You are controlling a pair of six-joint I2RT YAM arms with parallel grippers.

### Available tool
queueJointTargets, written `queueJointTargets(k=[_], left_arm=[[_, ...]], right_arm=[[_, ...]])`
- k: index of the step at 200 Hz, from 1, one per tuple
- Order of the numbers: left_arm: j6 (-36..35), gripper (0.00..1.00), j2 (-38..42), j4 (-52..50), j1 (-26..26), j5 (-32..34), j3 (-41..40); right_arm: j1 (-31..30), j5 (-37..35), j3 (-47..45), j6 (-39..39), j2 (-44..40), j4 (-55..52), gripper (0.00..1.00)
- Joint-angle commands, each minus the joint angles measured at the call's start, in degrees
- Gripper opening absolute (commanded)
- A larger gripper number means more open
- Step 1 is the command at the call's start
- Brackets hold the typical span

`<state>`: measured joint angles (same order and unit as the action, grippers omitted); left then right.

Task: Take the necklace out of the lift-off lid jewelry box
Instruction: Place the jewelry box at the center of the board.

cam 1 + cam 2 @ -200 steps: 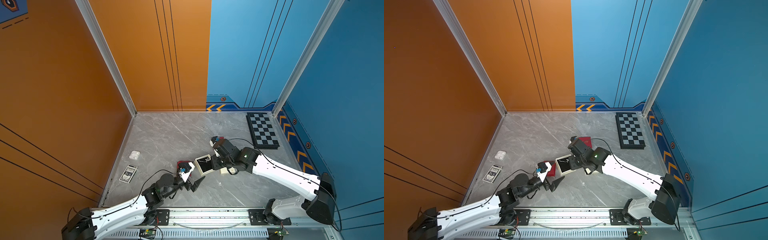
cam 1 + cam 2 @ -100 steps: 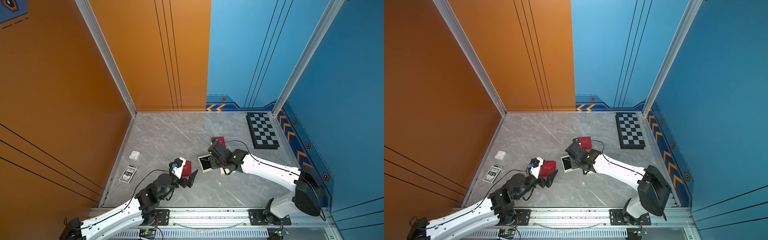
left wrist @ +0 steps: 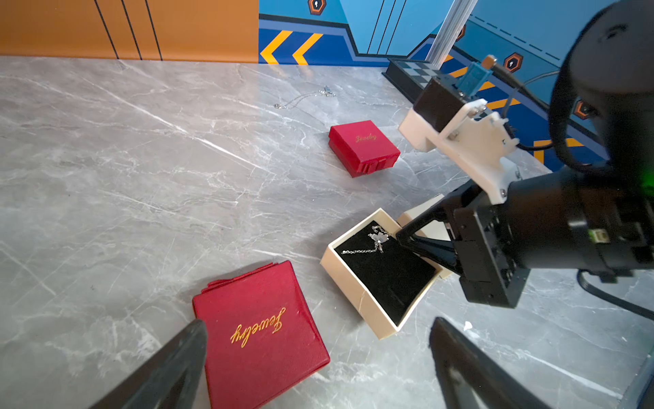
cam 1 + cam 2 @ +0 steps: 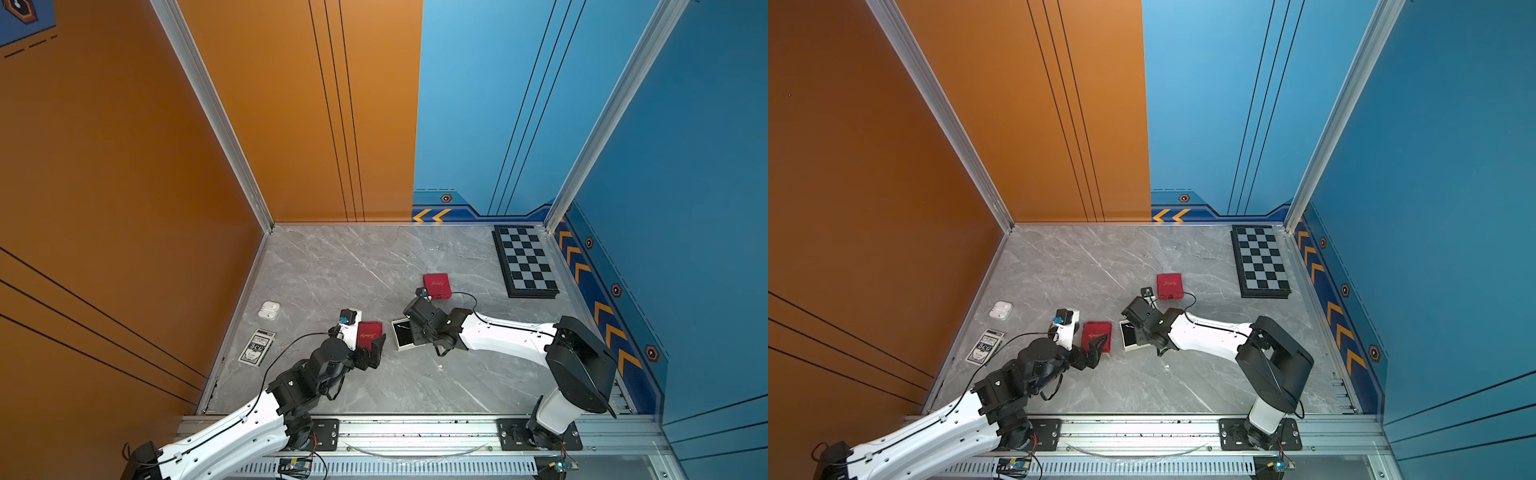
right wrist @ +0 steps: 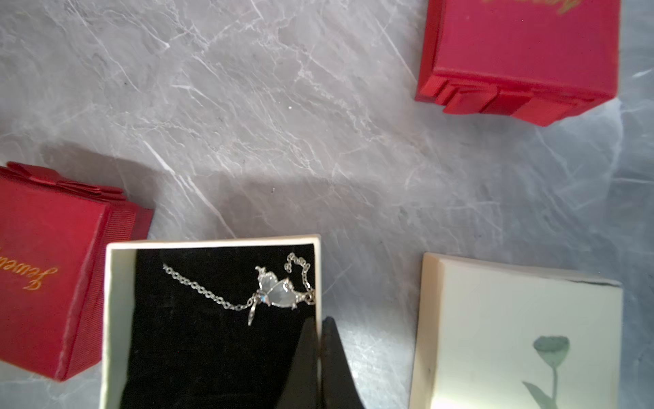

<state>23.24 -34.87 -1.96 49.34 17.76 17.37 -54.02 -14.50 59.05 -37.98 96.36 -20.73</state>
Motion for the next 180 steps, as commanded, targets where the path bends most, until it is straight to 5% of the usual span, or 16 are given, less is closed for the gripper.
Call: queueJointTargets(k=[1, 180], left_arm=[[1.5, 0.98, -0.3, -1.6, -0.7, -1.3, 1.9], [2.4, 0.99, -1.1, -4.4, -2.0, -4.5, 3.6]], right_arm=[[-0.3, -2.8, -1.3, -3.0, 1.6, 1.5, 0.02], [-0.7, -4.2, -1.4, -2.6, -1.6, -0.9, 0.18]])
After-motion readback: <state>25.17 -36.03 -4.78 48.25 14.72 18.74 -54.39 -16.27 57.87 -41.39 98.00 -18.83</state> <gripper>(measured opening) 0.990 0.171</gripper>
